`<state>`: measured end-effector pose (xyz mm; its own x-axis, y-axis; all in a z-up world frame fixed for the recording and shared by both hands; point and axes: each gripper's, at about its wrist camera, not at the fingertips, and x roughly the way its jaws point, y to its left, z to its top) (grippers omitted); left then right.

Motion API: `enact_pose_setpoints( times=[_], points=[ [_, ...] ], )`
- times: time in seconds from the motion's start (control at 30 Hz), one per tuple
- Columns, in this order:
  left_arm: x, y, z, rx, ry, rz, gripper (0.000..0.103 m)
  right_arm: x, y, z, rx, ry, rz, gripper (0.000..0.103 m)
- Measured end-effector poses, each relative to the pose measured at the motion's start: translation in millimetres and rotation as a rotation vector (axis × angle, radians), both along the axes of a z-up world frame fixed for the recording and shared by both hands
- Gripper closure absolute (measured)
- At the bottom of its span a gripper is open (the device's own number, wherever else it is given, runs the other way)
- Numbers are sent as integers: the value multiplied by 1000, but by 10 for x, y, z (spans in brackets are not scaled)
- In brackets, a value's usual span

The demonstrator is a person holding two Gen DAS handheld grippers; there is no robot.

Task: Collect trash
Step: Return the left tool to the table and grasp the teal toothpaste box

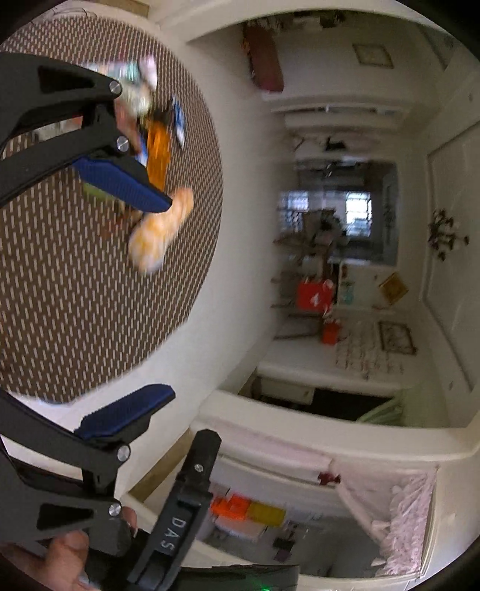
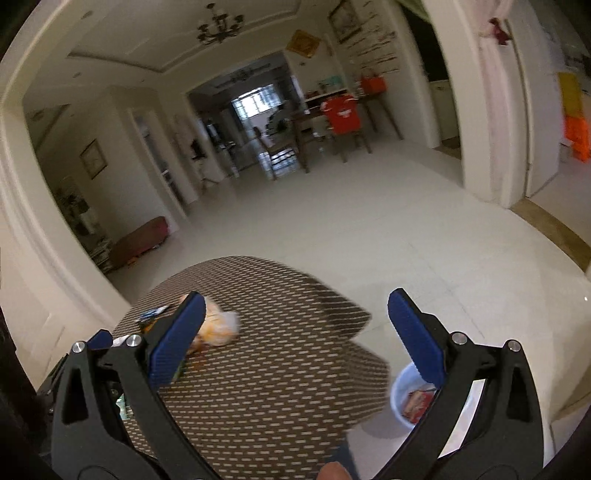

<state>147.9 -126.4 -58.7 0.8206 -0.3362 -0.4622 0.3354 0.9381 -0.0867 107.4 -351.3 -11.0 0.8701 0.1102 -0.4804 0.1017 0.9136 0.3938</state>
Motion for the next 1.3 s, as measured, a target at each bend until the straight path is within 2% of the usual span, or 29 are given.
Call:
enact_pose_setpoints(
  times=[0.27, 0.43, 0.57, 0.73, 0.87, 0.97, 1.03, 1.07, 1.1, 1.13, 1.17, 1.2, 1.23, 1.3],
  points=[
    [-145, 921, -71, 48, -14, 183, 11, 212, 793, 37, 17, 26, 166, 6],
    [-174, 1501, -296, 69, 41, 296, 11, 415, 1261, -141, 14, 81, 270, 6],
    [-164, 1807, -490, 86, 84, 368, 11, 541, 1607, -329, 22, 126, 336, 6],
    [4, 2006, -769, 96, 173, 407, 11, 650, 1893, -542, 46, 174, 402, 6],
    [228, 2075, -997, 103, 269, 401, 11, 765, 2039, -678, 93, 224, 427, 6],
    [371, 2127, -1081, 56, 331, 382, 11, 859, 2147, -759, 136, 261, 454, 6],
    [455, 2135, -1130, 62, 362, 373, 13, 922, 2208, -819, 163, 290, 471, 13],
    [499, 2129, -1183, 60, 393, 360, 27, 956, 2247, -846, 169, 304, 479, 30],
    [530, 2122, -1212, 57, 411, 349, 32, 981, 2277, -873, 173, 320, 488, 47],
    [537, 2109, -1206, 65, 406, 346, 40, 1017, 2314, -919, 185, 338, 501, 56],
    [548, 2078, -1212, 72, 404, 325, 51, 1040, 2322, -943, 194, 344, 513, 74],
    [561, 2055, -1215, 86, 401, 320, 59, 1054, 2339, -956, 197, 343, 521, 78],
    [562, 2019, -1217, 93, 399, 303, 72, 1050, 2342, -953, 202, 331, 528, 79],
    [564, 2005, -1234, 84, 399, 287, 76, 1002, 2325, -902, 209, 304, 542, 86]
  ],
)
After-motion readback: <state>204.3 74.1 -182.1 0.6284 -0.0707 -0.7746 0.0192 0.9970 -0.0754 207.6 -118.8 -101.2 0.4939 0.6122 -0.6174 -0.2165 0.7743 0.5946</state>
